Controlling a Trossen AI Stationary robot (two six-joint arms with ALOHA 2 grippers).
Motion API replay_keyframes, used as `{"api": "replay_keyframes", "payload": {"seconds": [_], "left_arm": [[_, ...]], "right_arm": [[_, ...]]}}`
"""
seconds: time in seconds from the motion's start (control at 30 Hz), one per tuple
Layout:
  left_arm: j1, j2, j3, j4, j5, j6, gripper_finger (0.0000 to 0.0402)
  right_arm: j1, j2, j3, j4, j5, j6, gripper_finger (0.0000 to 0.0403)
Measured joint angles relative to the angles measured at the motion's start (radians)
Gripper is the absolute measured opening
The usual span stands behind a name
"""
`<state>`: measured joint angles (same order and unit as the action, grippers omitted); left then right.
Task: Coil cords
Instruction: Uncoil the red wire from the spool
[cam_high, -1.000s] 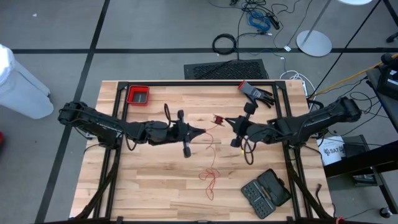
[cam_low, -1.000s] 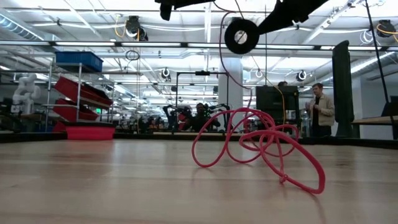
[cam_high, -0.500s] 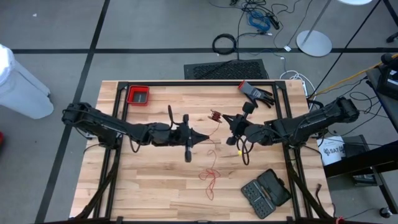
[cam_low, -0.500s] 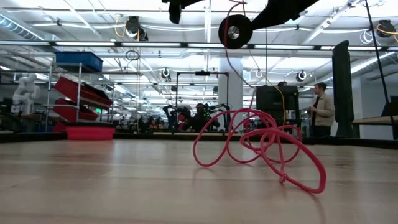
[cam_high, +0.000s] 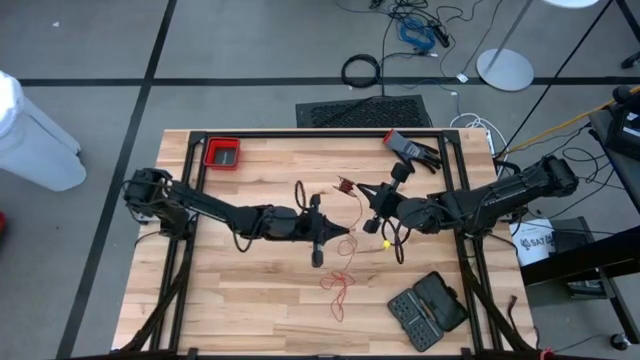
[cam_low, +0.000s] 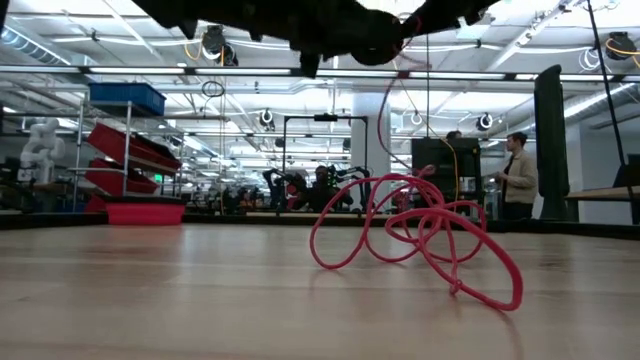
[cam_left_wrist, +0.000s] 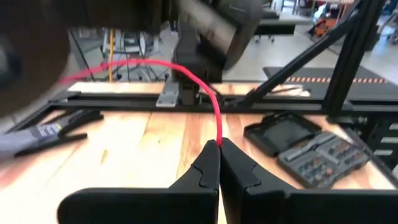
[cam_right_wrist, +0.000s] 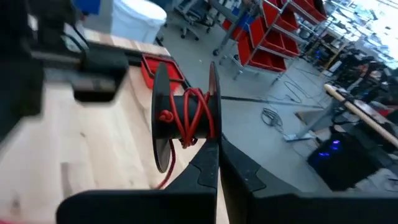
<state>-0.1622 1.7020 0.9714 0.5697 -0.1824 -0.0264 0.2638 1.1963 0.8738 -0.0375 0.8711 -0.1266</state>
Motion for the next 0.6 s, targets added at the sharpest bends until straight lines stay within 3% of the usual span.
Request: {"api": "replay_keyframes", "payload": {"seconds": [0.23, 0.6], "left_arm": [[0.031, 0.05, 0.001, -0.019, 0.001, -0.021, 0.0], [0.063, 0.03, 0.001, -0.118, -0.003, -0.021, 0.0]], "right_arm": [[0.0, -0.025, 0.0, 0.066, -0.138, 0.015, 0.0], [0.001, -0.121, 0.0, 0.052, -0.41, 0.126, 0.0]]}}
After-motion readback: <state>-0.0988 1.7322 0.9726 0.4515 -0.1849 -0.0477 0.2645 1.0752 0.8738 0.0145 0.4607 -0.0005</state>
